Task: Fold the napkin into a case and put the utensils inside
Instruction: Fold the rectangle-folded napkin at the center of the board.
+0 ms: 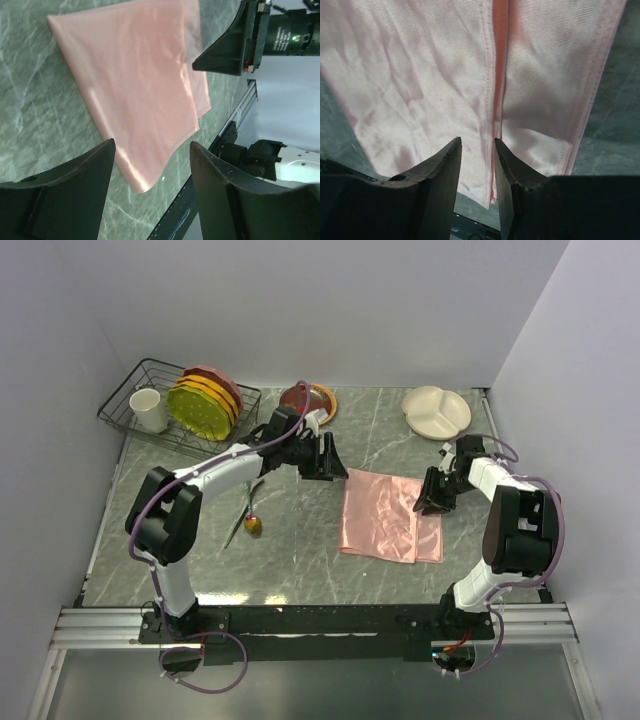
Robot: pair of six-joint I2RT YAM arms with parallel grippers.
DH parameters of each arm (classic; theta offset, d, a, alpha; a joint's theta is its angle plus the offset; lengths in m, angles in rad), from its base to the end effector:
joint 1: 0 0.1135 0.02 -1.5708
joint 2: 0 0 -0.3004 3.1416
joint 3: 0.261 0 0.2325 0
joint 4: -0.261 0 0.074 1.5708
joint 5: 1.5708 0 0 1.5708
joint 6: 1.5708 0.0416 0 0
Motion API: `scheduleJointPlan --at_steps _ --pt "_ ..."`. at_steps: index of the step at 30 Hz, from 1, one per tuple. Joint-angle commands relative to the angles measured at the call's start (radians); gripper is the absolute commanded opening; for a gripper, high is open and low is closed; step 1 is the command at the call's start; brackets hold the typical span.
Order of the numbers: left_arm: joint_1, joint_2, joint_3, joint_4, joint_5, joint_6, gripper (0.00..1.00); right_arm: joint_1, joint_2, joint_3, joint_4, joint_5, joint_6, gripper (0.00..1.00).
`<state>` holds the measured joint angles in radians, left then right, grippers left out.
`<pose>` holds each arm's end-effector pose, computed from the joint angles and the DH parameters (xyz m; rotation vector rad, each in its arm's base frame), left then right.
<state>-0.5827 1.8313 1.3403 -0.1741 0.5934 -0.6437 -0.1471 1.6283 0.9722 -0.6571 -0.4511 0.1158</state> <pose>0.3288 -0.2446 0.2838 0.2855 2.4254 -1.2804 0.2799 -0.0231 0.2162 0.2856 2.7973 0.6391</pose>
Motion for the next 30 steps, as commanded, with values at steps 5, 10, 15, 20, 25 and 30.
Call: scheduleJointPlan --at_steps 5,10,15,20,25,30 --pt "0.006 -0.041 -0.012 0.001 -0.009 0.012 0.66 0.029 0.057 0.033 -0.006 0.095 0.016 0.41" --pt "0.007 -0.029 -0.001 -0.002 -0.007 0.012 0.67 0.037 0.099 0.048 -0.015 0.08 0.012 0.41" --pt "0.015 -0.021 -0.003 -0.008 -0.006 0.016 0.66 0.038 0.1 0.051 -0.016 0.054 0.012 0.39" --pt "0.021 -0.018 -0.007 -0.008 0.0 0.016 0.66 0.043 0.088 0.054 -0.019 0.042 0.01 0.36" --pt "0.023 -0.012 -0.004 -0.011 0.003 0.016 0.66 0.046 0.087 0.053 -0.013 0.037 0.013 0.32" --pt "0.026 -0.009 -0.009 -0.008 0.005 0.012 0.66 0.047 0.09 0.054 -0.015 0.037 0.013 0.22"
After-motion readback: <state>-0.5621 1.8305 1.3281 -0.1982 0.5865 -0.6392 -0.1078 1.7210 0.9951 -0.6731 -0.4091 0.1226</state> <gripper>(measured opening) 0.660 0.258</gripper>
